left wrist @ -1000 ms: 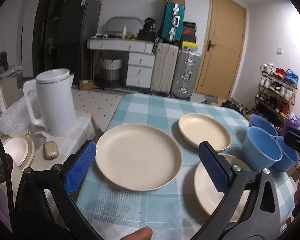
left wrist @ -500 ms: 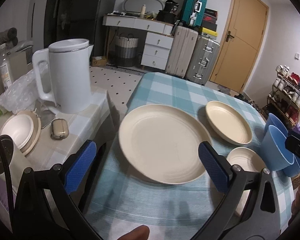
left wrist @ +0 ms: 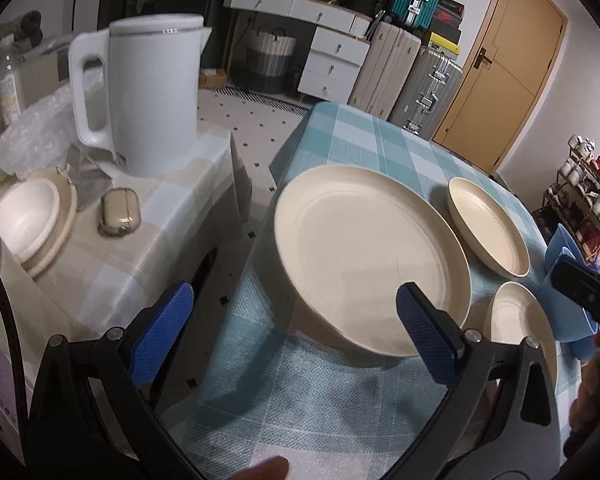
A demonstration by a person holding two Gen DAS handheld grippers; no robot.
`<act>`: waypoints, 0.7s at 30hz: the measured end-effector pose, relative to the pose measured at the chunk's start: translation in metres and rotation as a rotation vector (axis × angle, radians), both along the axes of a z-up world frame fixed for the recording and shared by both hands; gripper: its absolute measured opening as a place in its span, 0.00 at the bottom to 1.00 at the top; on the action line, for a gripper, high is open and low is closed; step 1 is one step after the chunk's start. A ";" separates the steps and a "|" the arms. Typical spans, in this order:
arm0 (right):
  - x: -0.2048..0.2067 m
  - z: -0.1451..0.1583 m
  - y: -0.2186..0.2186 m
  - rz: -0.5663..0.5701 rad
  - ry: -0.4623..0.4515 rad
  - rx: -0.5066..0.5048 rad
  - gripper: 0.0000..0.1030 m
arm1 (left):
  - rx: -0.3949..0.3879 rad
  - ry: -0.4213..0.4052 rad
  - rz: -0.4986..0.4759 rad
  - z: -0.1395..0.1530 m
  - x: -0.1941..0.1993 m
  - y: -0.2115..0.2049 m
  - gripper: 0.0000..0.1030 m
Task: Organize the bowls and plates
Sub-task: 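Move the left tool toward the large cream plate while the right tool approaches another plate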
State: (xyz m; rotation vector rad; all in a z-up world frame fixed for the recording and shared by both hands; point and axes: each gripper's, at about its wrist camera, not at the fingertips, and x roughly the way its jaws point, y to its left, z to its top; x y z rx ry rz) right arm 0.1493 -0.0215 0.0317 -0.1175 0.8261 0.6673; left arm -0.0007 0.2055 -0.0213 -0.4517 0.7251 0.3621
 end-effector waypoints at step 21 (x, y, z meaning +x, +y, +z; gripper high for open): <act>0.062 -0.065 0.052 0.038 0.199 -0.030 0.49 | -0.050 0.066 -0.045 -0.029 0.030 -0.008 0.55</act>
